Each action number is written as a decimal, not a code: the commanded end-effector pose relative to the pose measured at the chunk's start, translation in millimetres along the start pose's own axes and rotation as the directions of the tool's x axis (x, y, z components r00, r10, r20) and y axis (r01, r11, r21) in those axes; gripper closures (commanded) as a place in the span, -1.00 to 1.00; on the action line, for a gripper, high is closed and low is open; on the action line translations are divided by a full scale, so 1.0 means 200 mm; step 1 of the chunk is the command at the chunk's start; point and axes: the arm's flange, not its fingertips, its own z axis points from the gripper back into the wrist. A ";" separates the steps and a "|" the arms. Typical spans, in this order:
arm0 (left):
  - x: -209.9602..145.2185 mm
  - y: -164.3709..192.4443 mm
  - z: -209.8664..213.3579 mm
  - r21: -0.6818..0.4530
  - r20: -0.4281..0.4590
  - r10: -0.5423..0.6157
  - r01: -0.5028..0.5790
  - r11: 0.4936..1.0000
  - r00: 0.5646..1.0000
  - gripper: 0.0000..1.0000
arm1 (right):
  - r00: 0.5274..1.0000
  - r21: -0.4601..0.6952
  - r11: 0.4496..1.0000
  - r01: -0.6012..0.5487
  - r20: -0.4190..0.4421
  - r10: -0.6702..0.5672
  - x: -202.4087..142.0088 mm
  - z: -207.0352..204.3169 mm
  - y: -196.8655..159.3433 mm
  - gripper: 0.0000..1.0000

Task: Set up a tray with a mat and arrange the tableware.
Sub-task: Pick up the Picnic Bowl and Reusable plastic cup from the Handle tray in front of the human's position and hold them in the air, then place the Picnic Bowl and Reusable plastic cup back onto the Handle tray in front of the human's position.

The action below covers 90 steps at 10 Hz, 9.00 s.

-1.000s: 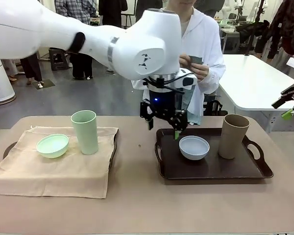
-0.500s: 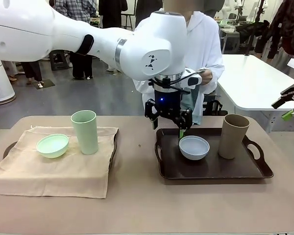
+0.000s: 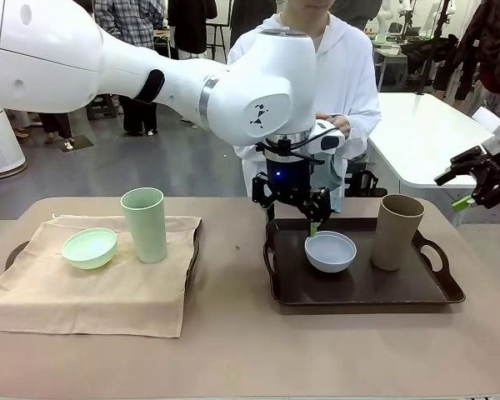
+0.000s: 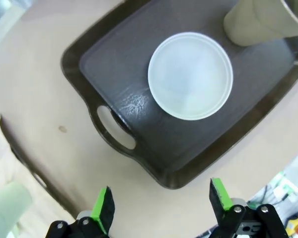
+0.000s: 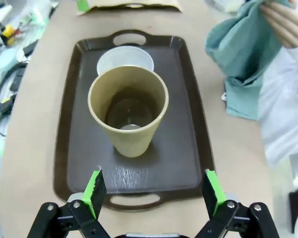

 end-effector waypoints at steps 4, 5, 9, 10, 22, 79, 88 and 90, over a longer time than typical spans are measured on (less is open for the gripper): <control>0.00 0.03 -0.02 -0.045 0.045 -0.005 0.007 0.999 0.999 -1.00 | 0.999 -0.018 0.999 0.026 -0.041 -0.027 -0.07 -0.07 0.09 -1.00; 0.03 0.03 -0.01 -0.024 0.031 0.021 -0.021 0.999 0.999 -1.00 | 1.000 0.009 1.000 -0.007 0.010 0.007 -0.08 -0.06 0.06 -1.00; 0.06 0.01 -0.10 -0.009 0.108 0.065 -0.064 0.998 0.992 -1.00 | 0.998 0.058 0.997 0.058 -0.002 -0.058 -0.15 -0.19 0.02 -1.00; 0.06 -0.01 -0.12 0.007 0.138 0.121 -0.123 0.992 0.983 -1.00 | 0.998 0.068 0.995 0.070 -0.002 -0.070 -0.16 -0.23 0.03 -1.00; 0.23 0.08 -0.31 0.124 0.133 0.312 -0.328 0.937 0.941 -1.00 | 0.994 0.043 0.995 0.092 0.057 -0.094 -0.17 -0.52 0.07 -1.00; 0.19 -0.21 0.52 -0.053 0.060 0.346 -0.343 0.938 0.936 1.00 | 0.999 -0.052 0.997 -0.054 0.000 0.054 0.87 0.19 0.40 1.00; 0.19 -0.21 0.52 -0.053 0.060 0.346 -0.343 0.938 0.936 1.00 | 0.999 -0.052 0.997 -0.054 0.000 0.054 0.87 0.19 0.40 1.00; 0.19 -0.21 0.52 -0.053 0.060 0.346 -0.343 0.938 0.936 1.00 | 0.999 -0.052 0.997 -0.054 0.000 0.054 0.87 0.19 0.40 1.00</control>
